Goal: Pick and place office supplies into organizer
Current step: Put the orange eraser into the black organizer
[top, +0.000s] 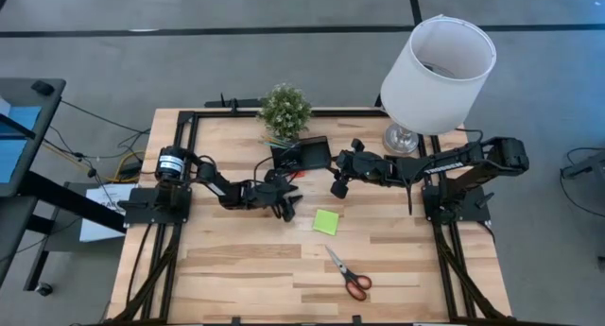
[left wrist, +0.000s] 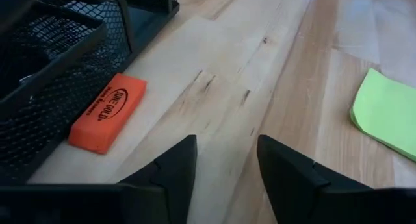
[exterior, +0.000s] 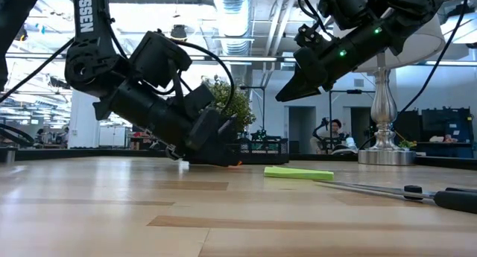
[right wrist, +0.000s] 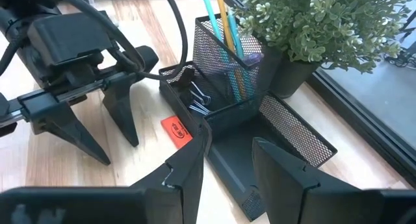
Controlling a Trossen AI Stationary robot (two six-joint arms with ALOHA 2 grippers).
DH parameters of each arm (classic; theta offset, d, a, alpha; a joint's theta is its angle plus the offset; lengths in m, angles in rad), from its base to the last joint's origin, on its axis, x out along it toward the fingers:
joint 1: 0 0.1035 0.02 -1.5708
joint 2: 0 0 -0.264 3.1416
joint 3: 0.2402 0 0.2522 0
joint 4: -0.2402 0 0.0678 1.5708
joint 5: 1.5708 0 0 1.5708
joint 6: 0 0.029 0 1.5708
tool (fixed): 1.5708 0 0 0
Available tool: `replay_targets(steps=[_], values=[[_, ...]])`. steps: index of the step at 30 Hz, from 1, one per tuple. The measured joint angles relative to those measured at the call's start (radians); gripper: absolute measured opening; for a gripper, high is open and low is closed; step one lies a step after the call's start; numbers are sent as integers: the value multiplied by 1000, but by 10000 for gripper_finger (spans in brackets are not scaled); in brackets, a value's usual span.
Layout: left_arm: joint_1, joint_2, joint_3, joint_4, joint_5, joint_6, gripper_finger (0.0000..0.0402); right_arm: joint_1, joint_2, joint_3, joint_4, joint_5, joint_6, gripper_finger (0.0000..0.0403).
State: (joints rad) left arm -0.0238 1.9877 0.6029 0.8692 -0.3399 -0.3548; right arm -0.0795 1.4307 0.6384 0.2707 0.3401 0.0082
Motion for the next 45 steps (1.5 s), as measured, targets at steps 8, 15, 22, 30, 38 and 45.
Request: replay_targets(steps=[8, 15, 22, 30, 38, 45], values=[[1, -10, 8, -171, 39, -4, 157, 0, 0, 0, 0, 0, 0, 127], [38, -6, 13, -142, 49, 12, 195, 0, 0, 0, 0, 0, 0, 127], [68, -5, 19, -143, 89, 18, 233, 0, 0, 0, 0, 0, 0, 127], [72, -72, 16, -173, 200, -21, 222, 0, 0, 0, 0, 0, 0, 127], [47, -315, 20, -446, 197, 39, 206, 0, 0, 0, 0, 0, 0, 127], [8, -430, 28, -621, 39, -16, 152, 0, 0, 0, 0, -2, 0, 127]])
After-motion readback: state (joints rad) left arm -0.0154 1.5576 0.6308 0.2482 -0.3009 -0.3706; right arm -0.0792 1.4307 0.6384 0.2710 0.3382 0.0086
